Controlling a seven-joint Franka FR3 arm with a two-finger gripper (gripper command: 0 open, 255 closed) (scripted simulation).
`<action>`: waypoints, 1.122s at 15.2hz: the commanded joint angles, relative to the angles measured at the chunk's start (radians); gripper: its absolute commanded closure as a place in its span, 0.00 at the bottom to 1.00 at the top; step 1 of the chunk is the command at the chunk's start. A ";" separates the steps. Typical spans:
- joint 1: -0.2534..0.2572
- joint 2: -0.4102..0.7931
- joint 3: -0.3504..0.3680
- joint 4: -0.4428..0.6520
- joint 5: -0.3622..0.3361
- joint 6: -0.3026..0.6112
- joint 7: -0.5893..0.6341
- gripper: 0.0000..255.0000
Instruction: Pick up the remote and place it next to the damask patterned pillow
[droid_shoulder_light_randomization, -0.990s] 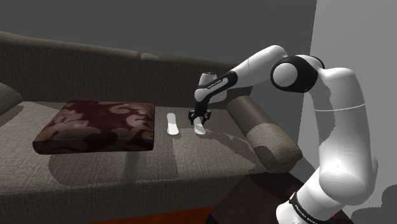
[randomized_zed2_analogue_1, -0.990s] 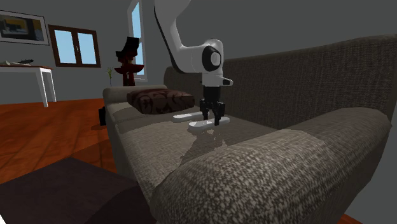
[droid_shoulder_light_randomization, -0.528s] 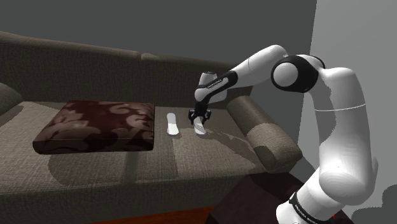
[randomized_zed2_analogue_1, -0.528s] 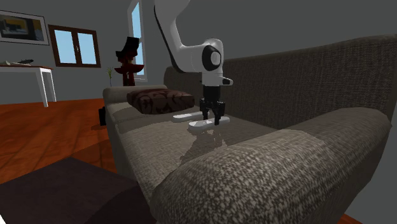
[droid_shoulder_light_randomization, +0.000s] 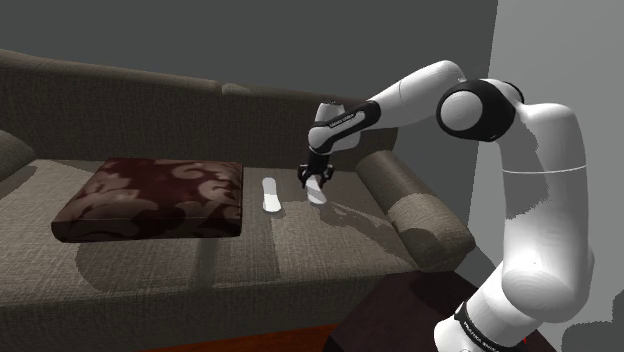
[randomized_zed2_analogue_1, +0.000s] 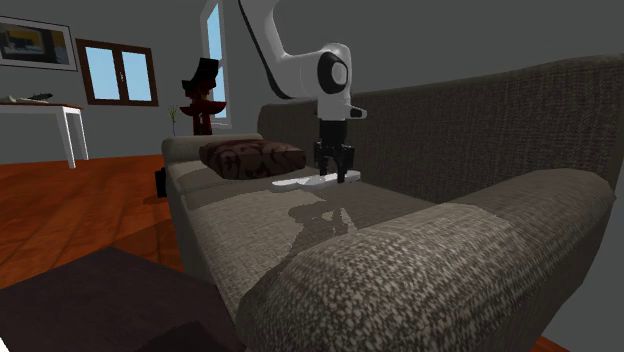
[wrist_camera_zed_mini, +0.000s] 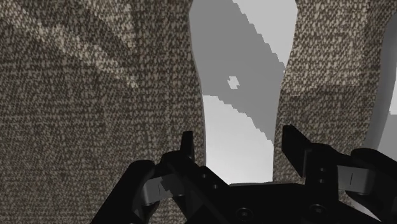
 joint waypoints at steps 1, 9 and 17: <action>0.000 -0.017 -0.001 0.006 -0.001 -0.022 0.001 1.00; 0.001 -0.080 -0.002 0.023 -0.003 -0.102 0.003 1.00; 0.001 -0.133 -0.003 0.055 -0.006 -0.188 0.006 1.00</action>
